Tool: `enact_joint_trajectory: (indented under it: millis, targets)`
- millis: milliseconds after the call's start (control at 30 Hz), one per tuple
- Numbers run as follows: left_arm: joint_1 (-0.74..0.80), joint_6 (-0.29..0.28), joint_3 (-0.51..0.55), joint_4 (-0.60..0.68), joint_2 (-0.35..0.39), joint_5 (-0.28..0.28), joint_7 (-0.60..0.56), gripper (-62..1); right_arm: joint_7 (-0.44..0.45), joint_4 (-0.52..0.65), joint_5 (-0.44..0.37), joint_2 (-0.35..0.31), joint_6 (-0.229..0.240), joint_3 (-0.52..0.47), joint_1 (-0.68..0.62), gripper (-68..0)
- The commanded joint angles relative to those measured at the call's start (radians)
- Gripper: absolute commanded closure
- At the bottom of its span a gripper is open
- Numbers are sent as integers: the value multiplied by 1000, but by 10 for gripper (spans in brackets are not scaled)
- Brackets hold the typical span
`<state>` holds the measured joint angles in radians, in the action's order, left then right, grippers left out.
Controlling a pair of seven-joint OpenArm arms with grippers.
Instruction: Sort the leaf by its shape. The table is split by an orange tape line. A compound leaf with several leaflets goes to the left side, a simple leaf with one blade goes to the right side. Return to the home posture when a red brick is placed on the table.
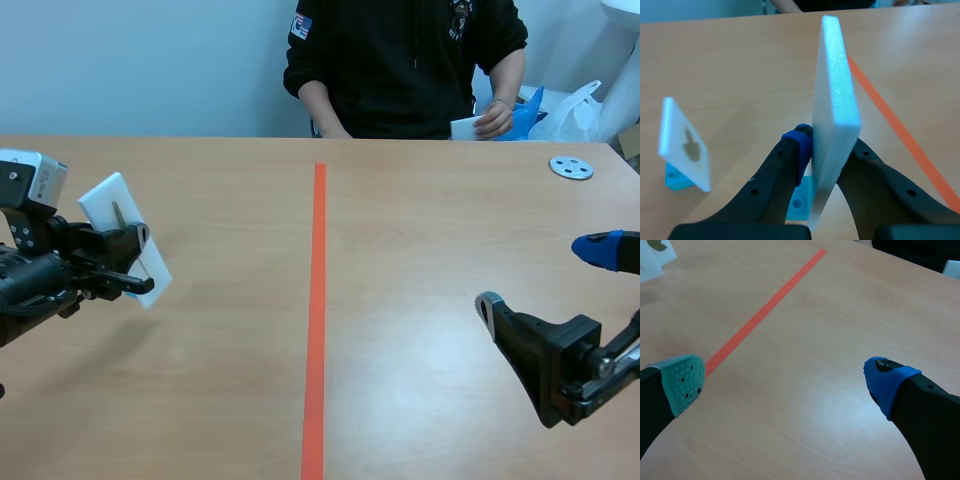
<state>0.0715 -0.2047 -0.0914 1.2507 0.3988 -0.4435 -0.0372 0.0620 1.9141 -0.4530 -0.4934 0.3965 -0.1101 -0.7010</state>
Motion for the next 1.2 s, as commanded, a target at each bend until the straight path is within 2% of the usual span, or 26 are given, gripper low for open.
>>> enact_joint_trajectory:
  millis: [0,133,233,567,867,967,1167]
  targets:
    - [-16,28,12,7,-2,-9,-18,-41,15,18,-11,-10,-4,-8,20,-679]
    - [-17,111,24,-16,-6,-9,-30,-41,15,18,-11,-10,-4,-8,23,-679]
    - [-18,153,26,-58,-17,-8,-62,-41,15,18,-11,-10,-4,-8,23,-679]
    - [-53,198,27,-204,-74,-9,-185,-41,14,18,-11,-10,-4,-8,23,-679]
    - [-89,266,58,-230,-119,0,-204,-42,11,18,-11,5,-4,-8,22,-679]
    - [-92,270,71,-242,-118,25,-212,-42,11,18,-11,19,-4,-8,22,-679]
    - [-92,270,82,-250,-118,24,-213,-42,11,18,-11,23,-3,-8,22,-679]
